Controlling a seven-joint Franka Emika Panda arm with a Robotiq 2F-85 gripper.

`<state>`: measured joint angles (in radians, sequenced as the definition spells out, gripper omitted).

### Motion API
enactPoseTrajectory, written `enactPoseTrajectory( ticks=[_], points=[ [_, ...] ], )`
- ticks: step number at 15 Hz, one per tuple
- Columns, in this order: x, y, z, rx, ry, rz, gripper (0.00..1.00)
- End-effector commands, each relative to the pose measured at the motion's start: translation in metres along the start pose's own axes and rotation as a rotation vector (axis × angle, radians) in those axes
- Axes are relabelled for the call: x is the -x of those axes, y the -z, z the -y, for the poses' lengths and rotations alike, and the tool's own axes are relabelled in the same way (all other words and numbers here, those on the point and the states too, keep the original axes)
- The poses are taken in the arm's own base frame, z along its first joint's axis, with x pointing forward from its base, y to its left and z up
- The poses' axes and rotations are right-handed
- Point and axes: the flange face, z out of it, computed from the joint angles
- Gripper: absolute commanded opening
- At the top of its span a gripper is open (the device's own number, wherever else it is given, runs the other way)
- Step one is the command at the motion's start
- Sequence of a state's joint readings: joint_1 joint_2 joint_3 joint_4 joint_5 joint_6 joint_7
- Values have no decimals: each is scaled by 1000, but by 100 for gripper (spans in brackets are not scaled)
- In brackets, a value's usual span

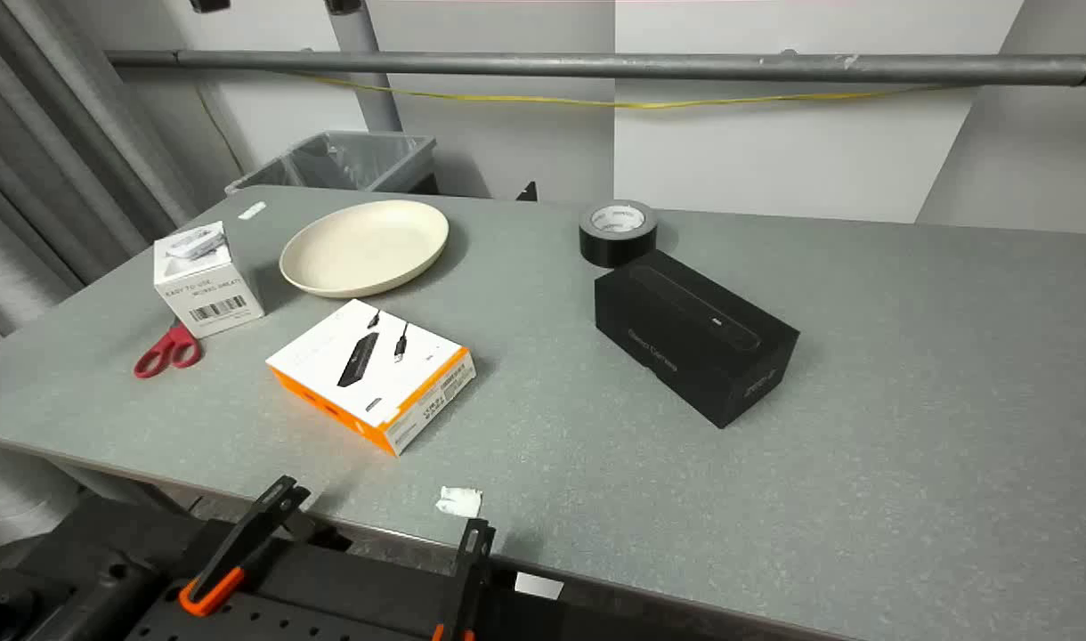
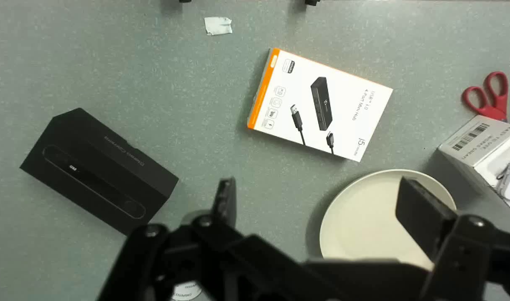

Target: Put the black masking tape on the plate

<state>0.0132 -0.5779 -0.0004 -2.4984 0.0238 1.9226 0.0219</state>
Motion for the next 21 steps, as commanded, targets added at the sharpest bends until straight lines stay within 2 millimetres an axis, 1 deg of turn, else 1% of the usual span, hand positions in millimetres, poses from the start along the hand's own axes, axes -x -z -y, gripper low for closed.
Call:
enactPoseTrajectory(
  ticks=[1,9,11,13,15,18,21],
  points=[
    [0,0,0,0,0,1,100],
    [0,0,0,0,0,1,100],
    [-9,-4,-1,12,11,-41,100],
    [-35,-11,-16,14,16,-89,100],
    [-65,-25,-39,8,8,-153,100],
    [-107,-55,-79,-4,-50,-202,100],
    [-140,-79,-110,-3,-132,-195,100]
  ],
)
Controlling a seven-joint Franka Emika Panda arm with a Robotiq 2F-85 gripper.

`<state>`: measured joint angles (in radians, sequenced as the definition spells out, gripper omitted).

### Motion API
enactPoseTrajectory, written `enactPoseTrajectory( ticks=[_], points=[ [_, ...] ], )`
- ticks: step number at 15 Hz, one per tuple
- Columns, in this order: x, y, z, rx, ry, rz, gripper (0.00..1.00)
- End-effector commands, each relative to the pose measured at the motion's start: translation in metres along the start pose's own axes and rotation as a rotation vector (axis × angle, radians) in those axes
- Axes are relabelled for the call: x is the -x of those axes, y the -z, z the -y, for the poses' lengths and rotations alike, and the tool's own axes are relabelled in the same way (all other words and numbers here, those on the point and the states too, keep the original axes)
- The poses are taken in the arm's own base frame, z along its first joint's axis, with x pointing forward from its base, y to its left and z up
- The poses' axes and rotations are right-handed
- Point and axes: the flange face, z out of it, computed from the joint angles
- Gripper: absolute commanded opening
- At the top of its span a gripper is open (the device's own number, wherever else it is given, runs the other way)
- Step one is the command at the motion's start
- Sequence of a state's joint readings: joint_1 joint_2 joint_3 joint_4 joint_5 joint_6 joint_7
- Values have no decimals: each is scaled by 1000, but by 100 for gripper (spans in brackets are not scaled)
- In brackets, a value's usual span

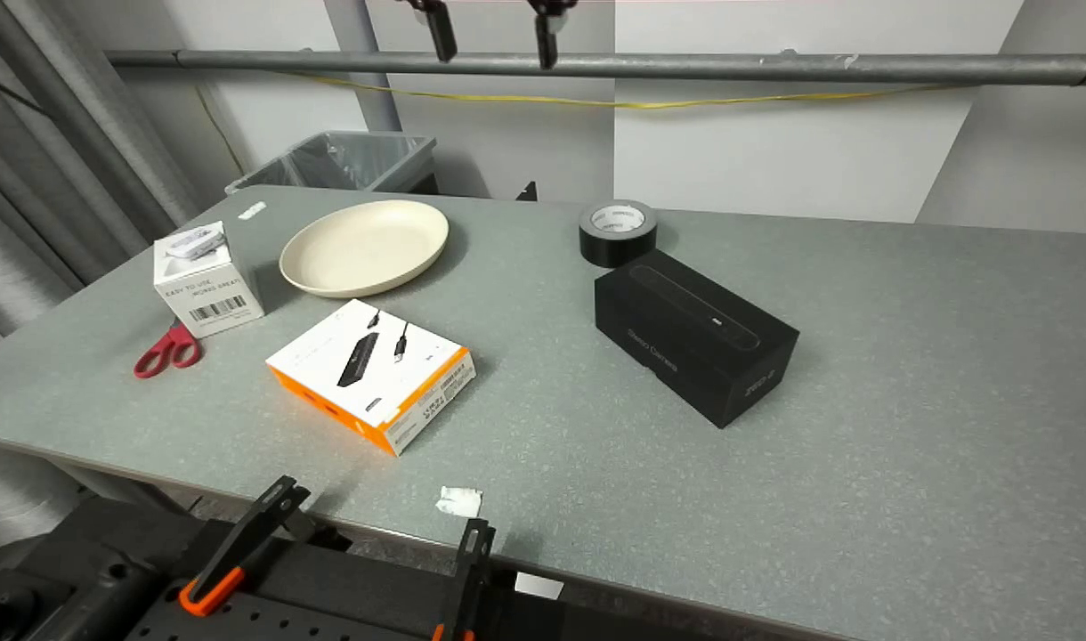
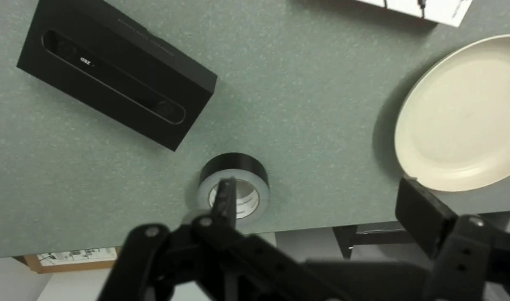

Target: Put the black masking tape on the plate

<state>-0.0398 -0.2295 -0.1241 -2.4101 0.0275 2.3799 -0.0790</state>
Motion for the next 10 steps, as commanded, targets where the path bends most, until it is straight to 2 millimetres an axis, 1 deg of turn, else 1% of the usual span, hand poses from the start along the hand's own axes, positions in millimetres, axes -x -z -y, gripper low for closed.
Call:
enactPoseTrajectory(
  ticks=[1,2,3,5,9,10],
  points=[
    [-44,-27,-28,-6,-73,24,100],
    [-19,-20,-18,5,-44,17,100],
    [-28,-27,-23,6,-58,24,100],
    [-38,-33,-27,9,-65,28,100],
    [-41,-31,-27,9,-65,23,100],
    [-57,-38,-21,19,-105,42,100]
  ],
)
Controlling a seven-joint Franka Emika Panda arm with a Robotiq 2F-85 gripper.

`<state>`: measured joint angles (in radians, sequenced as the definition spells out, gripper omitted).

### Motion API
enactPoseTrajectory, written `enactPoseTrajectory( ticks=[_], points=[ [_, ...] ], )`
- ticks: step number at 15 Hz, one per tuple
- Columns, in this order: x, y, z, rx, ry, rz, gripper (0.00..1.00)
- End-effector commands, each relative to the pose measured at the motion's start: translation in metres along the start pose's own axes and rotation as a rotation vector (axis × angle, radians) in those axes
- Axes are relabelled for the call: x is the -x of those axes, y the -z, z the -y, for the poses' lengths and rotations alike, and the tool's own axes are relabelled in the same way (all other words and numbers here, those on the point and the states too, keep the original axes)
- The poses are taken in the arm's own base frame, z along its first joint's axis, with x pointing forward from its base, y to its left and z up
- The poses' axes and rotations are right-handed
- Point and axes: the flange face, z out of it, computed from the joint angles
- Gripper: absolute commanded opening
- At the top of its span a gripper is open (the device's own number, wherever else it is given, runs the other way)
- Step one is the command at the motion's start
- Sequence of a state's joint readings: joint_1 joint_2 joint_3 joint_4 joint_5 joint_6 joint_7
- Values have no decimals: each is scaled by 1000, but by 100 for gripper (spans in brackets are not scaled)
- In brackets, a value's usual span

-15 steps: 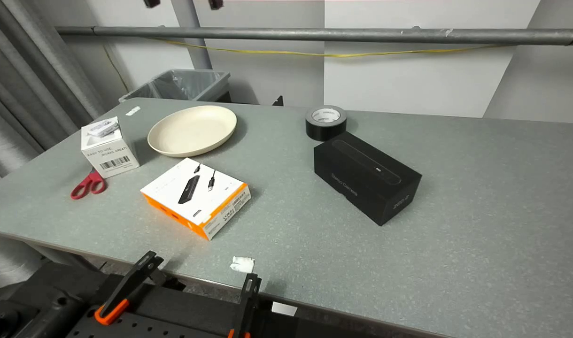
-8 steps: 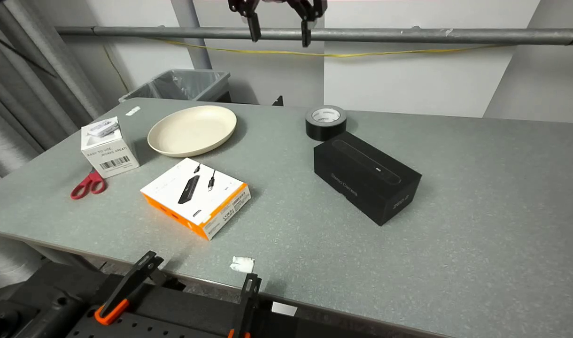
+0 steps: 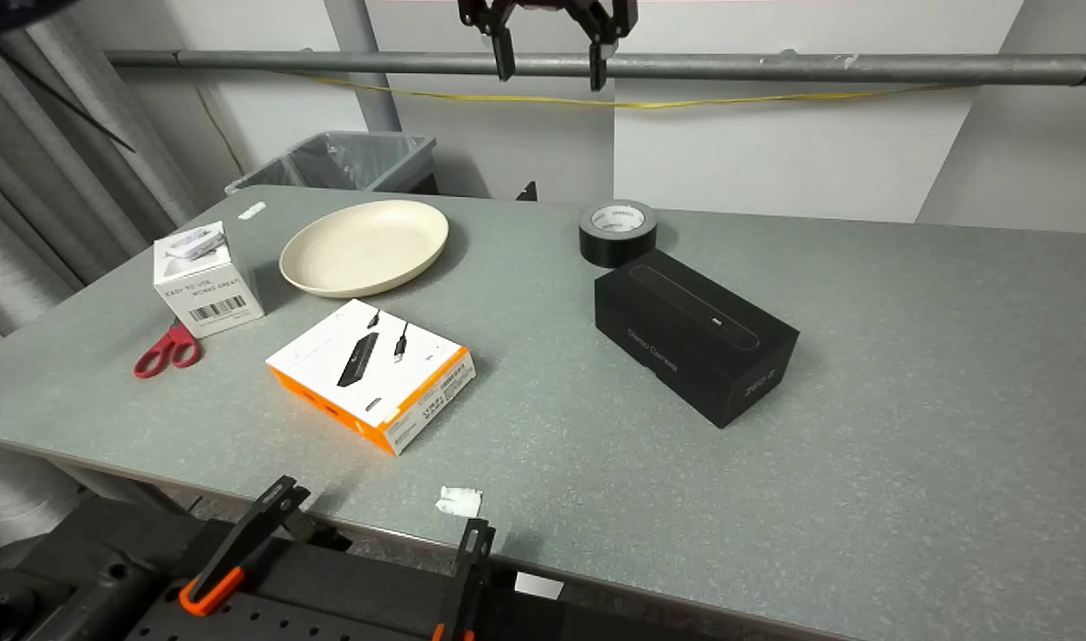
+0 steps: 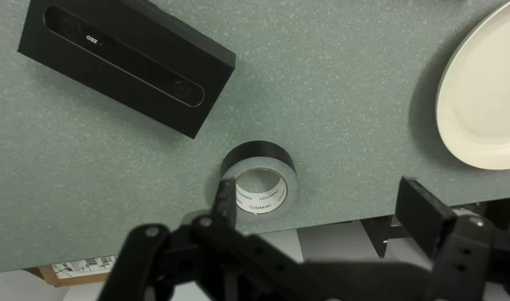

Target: Put the black masking tape on the plate

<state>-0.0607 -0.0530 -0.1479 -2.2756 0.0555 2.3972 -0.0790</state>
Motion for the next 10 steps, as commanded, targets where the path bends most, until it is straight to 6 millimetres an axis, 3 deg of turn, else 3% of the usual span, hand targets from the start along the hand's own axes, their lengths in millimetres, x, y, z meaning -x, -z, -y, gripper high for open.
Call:
enactPoseTrajectory(
  ticks=[1,5,10],
  points=[
    [-30,-16,13,33,-59,52,100],
    [-81,-69,36,104,-157,89,100],
    [-124,-150,51,135,-140,177,100]
  ],
)
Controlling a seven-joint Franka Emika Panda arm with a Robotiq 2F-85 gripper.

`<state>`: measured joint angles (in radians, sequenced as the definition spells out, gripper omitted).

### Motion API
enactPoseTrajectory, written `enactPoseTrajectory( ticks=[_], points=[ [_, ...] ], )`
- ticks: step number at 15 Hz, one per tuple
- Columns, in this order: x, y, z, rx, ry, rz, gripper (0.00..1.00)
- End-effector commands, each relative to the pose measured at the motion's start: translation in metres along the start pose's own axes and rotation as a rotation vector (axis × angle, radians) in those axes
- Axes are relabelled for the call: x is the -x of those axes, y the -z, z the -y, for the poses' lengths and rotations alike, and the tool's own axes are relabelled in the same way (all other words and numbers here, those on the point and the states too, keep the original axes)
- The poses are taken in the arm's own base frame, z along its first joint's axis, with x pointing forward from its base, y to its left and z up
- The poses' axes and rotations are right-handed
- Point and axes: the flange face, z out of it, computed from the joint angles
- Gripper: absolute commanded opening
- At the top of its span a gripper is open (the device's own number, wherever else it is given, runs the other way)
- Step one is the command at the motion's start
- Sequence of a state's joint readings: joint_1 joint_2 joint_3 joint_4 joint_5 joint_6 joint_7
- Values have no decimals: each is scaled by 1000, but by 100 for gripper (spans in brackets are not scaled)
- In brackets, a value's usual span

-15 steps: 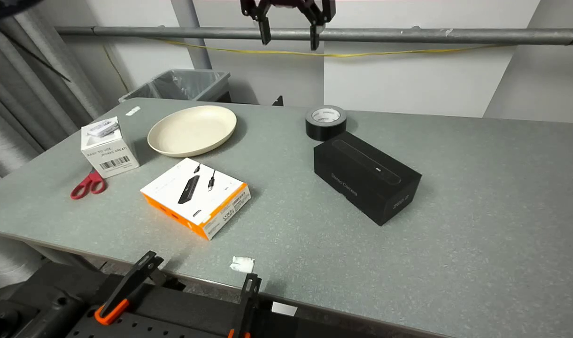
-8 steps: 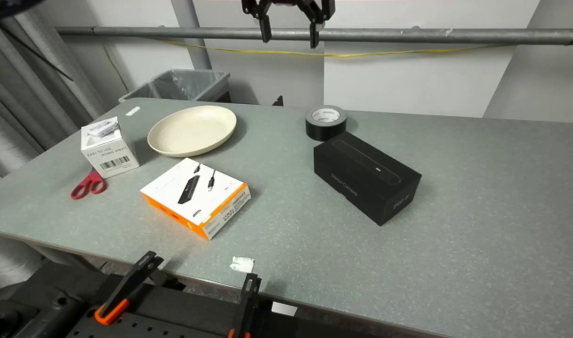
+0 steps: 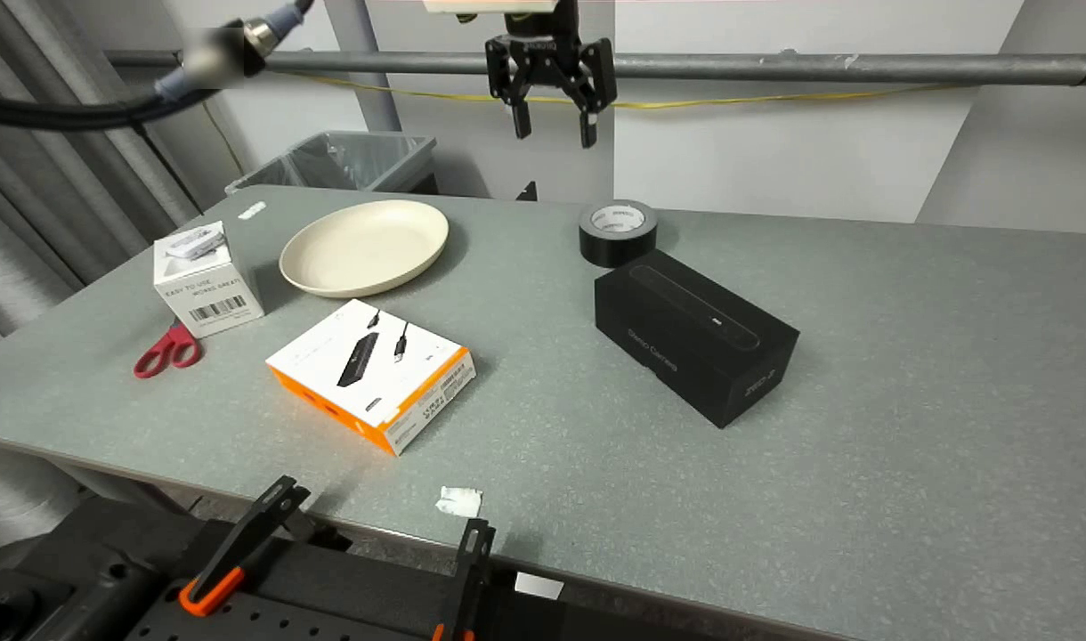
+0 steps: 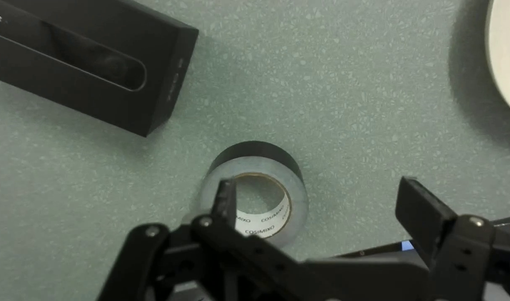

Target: Put the black masking tape on the plate

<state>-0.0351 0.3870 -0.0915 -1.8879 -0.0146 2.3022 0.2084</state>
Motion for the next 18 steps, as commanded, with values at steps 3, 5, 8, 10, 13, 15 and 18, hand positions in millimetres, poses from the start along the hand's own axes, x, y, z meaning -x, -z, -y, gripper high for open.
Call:
enactPoseTrajectory(
  ticks=[3,5,8,10,13,15,18],
  points=[
    [-66,-70,16,54,28,57,100],
    [-82,-87,18,55,35,63,100],
    [-97,-108,20,58,48,82,100],
    [-104,-118,19,57,54,94,100],
    [-114,-132,17,44,48,105,100],
    [-120,-138,15,42,45,104,100],
    [-126,-149,17,31,43,114,84]
  ],
)
